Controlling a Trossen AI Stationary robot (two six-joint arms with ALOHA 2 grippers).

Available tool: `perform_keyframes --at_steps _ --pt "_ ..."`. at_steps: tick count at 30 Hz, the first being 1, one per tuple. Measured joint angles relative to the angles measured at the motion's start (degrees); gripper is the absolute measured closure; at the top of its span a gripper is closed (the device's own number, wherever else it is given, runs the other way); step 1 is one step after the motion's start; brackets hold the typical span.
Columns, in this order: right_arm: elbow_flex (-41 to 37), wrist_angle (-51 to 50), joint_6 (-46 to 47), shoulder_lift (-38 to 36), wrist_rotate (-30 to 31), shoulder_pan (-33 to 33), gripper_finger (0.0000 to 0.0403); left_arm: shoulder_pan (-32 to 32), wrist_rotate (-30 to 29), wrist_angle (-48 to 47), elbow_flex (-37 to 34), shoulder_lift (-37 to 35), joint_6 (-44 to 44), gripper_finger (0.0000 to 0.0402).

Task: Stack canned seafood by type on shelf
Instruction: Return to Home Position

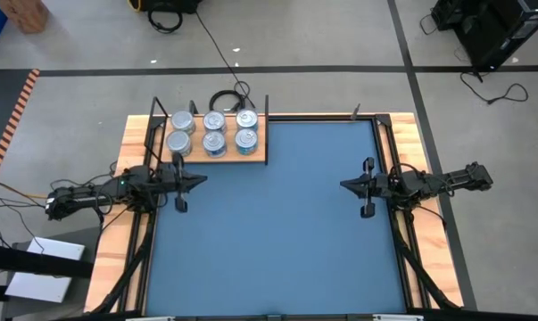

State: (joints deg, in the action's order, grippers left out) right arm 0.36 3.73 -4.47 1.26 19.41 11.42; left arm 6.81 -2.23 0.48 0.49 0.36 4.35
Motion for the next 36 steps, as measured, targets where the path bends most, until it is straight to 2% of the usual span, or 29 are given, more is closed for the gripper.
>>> perform_keyframes --at_steps 13,19,27,36 --pt "0.0 0.0 0.6 0.0 0.2 0.0 0.04 0.0 -3.0 0.4 0.0 -0.1 2.7 0.04" --pt "0.0 0.0 -1.6 0.2 0.4 0.0 0.0397 0.0 1.6 0.0 0.0 -0.1 2.8 0.04" --pt "0.0 0.0 -1.0 0.3 0.4 -0.4 0.039 0.0 2.7 0.6 0.1 -0.3 2.6 0.04" --pt "0.0 0.1 1.3 1.9 1.1 -3.0 0.0398 0.1 -1.6 0.4 0.0 -0.1 0.3 0.04"
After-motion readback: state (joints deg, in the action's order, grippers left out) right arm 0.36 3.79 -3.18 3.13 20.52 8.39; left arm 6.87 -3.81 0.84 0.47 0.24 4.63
